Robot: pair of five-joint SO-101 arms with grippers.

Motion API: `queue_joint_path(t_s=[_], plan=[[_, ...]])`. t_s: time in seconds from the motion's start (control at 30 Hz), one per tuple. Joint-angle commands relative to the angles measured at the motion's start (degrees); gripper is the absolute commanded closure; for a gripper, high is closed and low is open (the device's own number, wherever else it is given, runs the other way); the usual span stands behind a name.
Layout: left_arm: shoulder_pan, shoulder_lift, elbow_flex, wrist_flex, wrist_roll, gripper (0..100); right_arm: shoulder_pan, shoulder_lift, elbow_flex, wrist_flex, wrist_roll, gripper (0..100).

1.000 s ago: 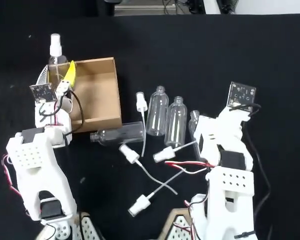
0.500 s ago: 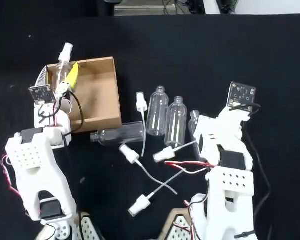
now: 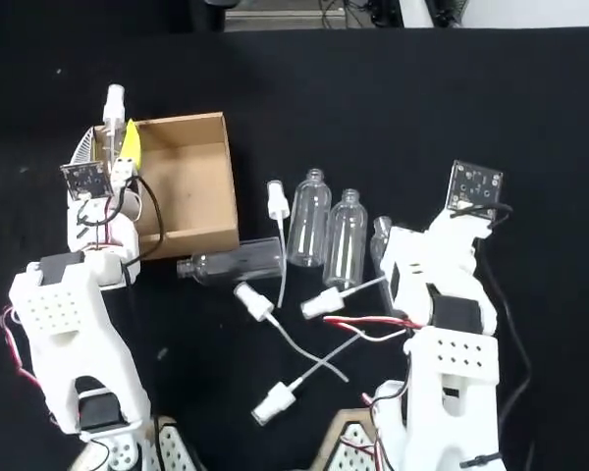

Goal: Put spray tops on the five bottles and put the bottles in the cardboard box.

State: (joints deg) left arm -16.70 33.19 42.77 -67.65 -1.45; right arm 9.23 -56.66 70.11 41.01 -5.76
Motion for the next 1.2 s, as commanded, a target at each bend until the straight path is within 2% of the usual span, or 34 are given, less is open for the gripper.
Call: queue_joint_path(t_s=[0.0,0.2,0.33,0.4,0.6,0.77,0.83,0.97,1.03,1.17], plan=[[0.2,0.4,2.2,1.1,-1.1,81,1.0,-0.9,-0.6,-1.6,0.0,90.0],[0.2,-0.6,2.4,1.6,-1.0,81,1.0,-0.9,-0.6,-1.6,0.0,90.0],[0.2,-6.9,4.9,2.0,-0.9,81,1.0,-0.9,-0.6,-1.6,0.0,90.0],[0.3,-11.6,5.7,6.7,-0.9,81,1.0,-0.9,-0.6,-1.6,0.0,90.0],[0.4,-28.0,5.5,30.9,-0.5,81,1.0,-0.9,-0.6,-1.6,0.0,90.0],[1.7,-37.5,4.0,48.2,-1.0,81,1.0,-0.9,-0.6,-1.6,0.0,90.0],[1.3,-39.6,0.6,57.3,-1.1,76,1.0,-0.9,-0.6,-1.6,0.0,90.0],[-0.6,-43.1,-7.1,80.7,-1.1,63,1.0,-0.9,-0.6,-1.6,0.0,90.0],[-0.4,-43.7,-12.5,90.2,-0.5,62,1.0,-0.9,-0.6,-1.6,0.0,90.0],[0.4,-42.6,-24.5,102.9,-0.9,67,1.0,-0.9,-0.6,-1.6,0.0,90.0]])
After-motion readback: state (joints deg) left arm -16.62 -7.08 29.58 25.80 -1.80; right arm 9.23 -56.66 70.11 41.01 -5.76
